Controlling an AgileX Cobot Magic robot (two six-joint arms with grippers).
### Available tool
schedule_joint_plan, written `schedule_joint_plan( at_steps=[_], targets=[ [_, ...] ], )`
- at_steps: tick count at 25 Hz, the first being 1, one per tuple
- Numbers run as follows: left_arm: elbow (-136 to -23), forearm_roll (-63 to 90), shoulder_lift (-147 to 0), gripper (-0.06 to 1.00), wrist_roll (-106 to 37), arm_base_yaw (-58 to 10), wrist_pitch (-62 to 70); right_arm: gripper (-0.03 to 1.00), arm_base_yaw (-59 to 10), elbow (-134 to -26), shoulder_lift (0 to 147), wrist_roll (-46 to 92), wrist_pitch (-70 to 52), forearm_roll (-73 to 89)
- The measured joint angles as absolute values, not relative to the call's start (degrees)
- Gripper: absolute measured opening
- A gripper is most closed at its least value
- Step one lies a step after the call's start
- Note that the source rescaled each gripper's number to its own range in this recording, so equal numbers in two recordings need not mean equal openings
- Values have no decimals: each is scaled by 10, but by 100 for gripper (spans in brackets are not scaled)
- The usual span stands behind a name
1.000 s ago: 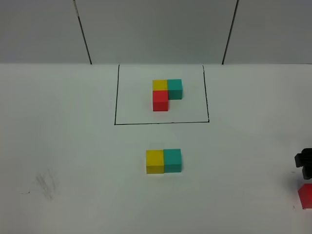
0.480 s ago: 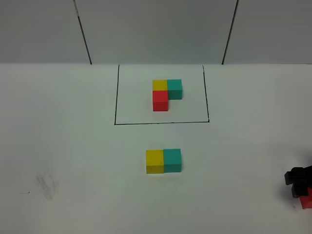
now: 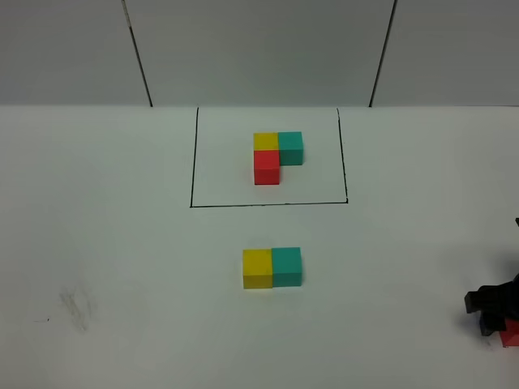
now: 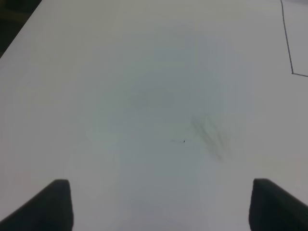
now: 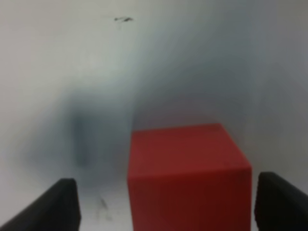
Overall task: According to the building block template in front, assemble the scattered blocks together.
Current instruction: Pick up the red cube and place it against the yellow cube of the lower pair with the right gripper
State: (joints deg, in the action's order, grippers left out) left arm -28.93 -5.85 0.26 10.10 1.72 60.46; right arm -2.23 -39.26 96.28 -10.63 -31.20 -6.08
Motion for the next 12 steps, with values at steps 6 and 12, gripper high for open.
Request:
schedule_joint_plan(
  at_steps=[6,12],
  targets=[
    [-289,-58,3,64,101,17,605,22,-22,-393,964,-106,-311,-59],
    [-289,-58,3,64,101,17,605,1,-22,-393,964,-106,-310,-54]
  ],
)
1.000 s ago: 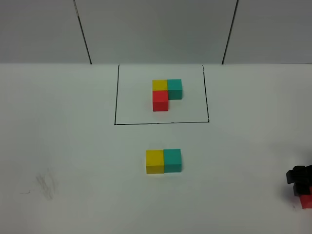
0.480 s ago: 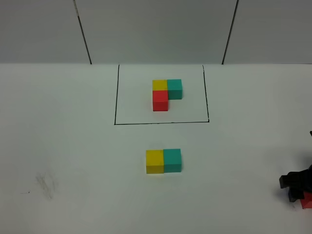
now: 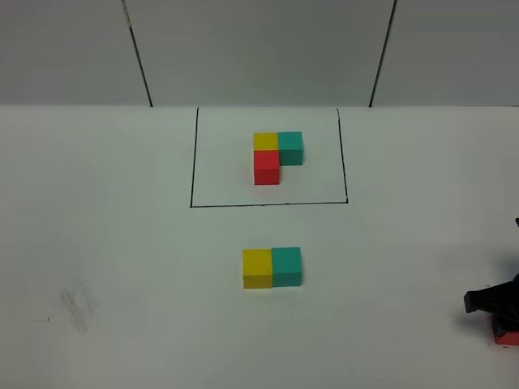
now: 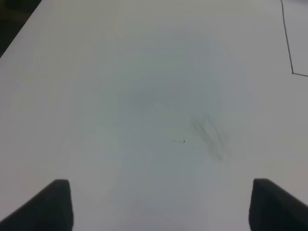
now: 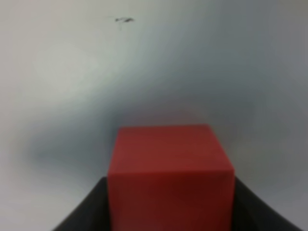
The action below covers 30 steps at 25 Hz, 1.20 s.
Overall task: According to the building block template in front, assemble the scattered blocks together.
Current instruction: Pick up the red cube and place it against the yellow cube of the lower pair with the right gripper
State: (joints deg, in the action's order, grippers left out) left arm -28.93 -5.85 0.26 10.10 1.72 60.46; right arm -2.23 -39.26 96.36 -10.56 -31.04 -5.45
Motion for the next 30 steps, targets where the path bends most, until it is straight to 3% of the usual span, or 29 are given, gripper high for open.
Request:
schedule_joint_plan(
  at_steps=[10,17,30],
  targets=[
    [-289,-58,3,64,101,17,605,1,-28,-393,940,-95,-335,-11],
    [-289,-58,3,64,100,17,605,1,-90,-392,835,-117,-398,16],
    [-289,-58,3,64,100,17,605,1,-387,-440,805,-467,-491,-158]
  ],
)
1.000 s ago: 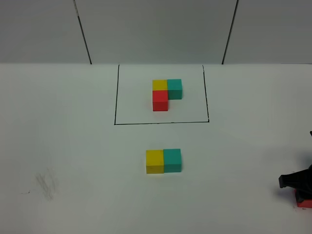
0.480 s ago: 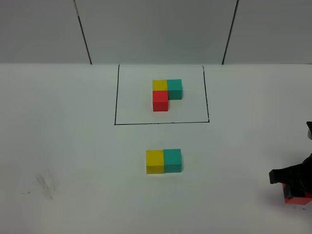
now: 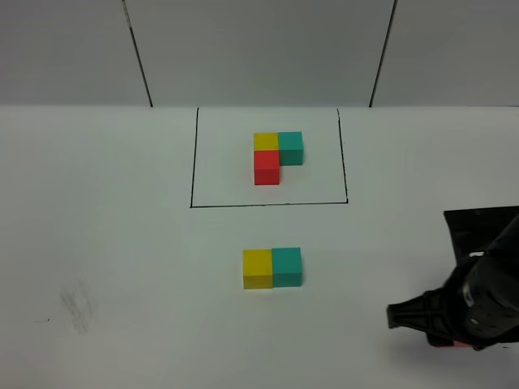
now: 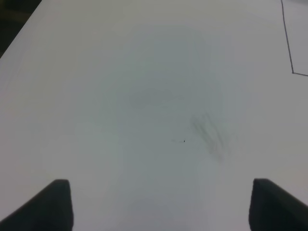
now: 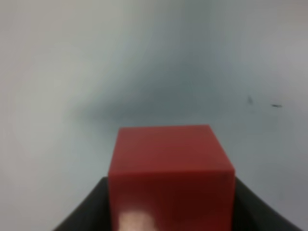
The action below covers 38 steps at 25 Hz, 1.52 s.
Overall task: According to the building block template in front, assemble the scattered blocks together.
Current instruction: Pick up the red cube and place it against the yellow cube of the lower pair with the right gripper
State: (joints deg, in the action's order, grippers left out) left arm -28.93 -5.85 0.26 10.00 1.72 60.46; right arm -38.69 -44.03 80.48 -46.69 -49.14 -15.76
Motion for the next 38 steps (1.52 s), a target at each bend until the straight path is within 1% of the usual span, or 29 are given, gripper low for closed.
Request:
schedule_joint_plan(
  at_steps=[4,7,14,22,28,33,38],
  targets=[
    [-289,-58,3,64,100,17,605,1,-446,-493,822,-499,-491,-153],
    [-289,-58,3,64,100,17,605,1,-471,-518,859,-507,-494,-136],
    [-289,-58,3,64,100,17,605,1,-514,-567,956,-528,-498,-61],
    [-289,-58,3,64,100,17,605,1,-558,-685,1046,-579,-524,0],
    [-289,-58,3,64,100,17,605,1,-588,-775,1107,-633,-554,-28],
    [-289,-58,3,64,100,17,605,1,-596,-852,1165,-632,-596,-66],
    [-289,-59,3,64,100,17,605,1,-600,-893,1196,-632,-625,-101]
  ],
)
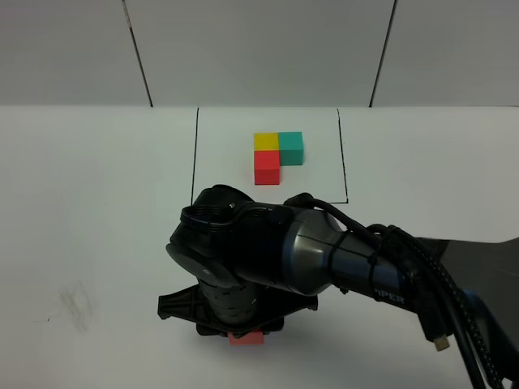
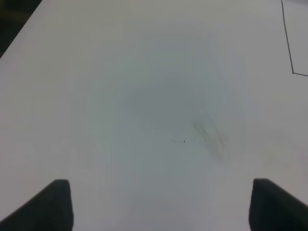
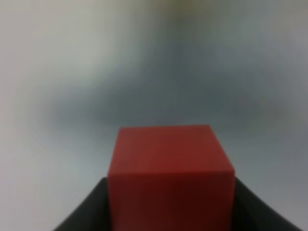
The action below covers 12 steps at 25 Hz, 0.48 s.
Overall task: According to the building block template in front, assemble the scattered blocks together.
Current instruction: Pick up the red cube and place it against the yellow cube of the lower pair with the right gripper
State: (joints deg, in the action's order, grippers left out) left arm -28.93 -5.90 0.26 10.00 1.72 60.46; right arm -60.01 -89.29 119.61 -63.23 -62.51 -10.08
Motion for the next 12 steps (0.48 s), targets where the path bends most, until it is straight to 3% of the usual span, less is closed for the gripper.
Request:
schedule_joint_plan(
  at_steps=[12],
  targets=[
    [-289,-61,3,64,100,17,605,1,-577,-906,1203,-626,-611,-106]
  ],
)
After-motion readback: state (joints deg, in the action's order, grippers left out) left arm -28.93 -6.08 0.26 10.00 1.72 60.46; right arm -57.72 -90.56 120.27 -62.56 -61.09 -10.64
